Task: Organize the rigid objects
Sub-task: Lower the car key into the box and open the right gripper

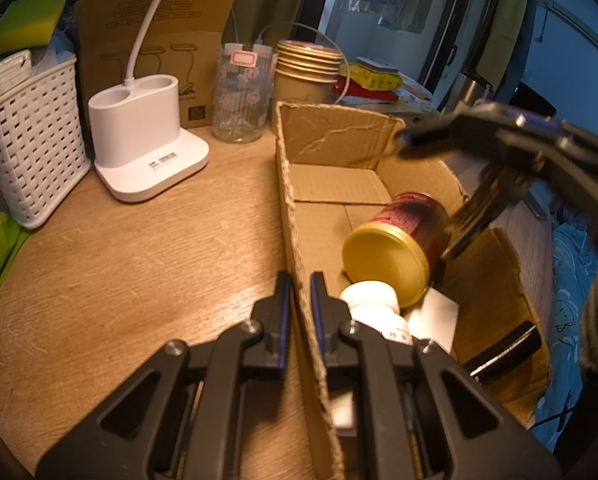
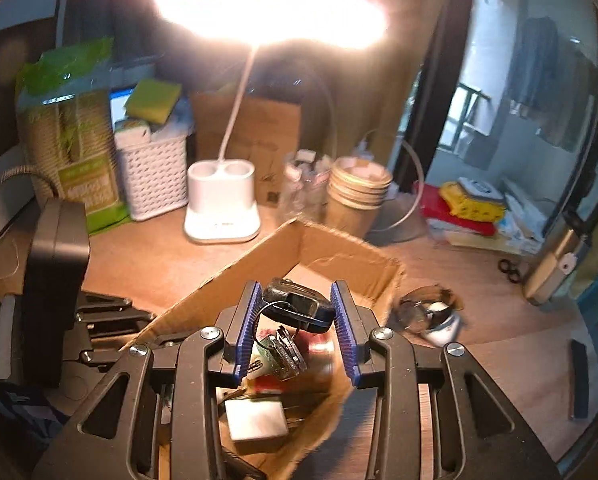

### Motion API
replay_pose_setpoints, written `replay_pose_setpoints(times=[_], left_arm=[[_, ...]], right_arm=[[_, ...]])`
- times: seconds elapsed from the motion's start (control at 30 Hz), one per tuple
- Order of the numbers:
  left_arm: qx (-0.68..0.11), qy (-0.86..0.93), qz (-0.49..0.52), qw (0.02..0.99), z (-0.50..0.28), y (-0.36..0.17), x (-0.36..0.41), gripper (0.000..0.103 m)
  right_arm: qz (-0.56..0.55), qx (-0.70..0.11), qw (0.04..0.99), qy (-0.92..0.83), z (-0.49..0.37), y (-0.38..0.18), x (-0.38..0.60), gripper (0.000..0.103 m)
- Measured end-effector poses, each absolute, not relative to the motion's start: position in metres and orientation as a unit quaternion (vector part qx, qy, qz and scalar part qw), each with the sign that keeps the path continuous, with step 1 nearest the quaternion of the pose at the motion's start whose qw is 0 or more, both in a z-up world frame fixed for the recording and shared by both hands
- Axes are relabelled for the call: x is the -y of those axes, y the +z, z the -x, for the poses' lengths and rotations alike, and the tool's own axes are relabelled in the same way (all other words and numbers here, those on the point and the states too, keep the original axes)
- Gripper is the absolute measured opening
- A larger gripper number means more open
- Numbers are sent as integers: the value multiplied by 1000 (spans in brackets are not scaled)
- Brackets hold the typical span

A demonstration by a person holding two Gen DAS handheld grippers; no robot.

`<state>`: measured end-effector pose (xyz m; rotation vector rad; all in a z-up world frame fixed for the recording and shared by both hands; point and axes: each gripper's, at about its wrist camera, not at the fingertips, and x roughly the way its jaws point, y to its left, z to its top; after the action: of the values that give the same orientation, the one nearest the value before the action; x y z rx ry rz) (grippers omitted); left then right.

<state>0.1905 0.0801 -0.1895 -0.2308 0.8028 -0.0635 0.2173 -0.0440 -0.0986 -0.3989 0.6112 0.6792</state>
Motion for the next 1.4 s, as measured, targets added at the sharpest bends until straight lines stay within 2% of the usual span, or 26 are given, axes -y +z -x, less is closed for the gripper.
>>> replay_pose_setpoints(times=[0.7, 0.83, 0.9, 1.4], left_arm=[[-390, -31, 112, 913, -190, -189, -80, 11], [-390, -31, 112, 913, -190, -189, -80, 11], [-390, -30, 112, 913, -190, -190, -81, 11], [-390, -30, 112, 913, -191, -190, -81, 11]], right_arm=[[204, -345, 843, 359, -220, -131, 27, 38], [195, -352, 841, 362, -221, -133, 29, 42], [190, -354, 841, 362, -221, -133, 31, 49], [142, -341, 868, 331, -232, -123, 71, 50]])
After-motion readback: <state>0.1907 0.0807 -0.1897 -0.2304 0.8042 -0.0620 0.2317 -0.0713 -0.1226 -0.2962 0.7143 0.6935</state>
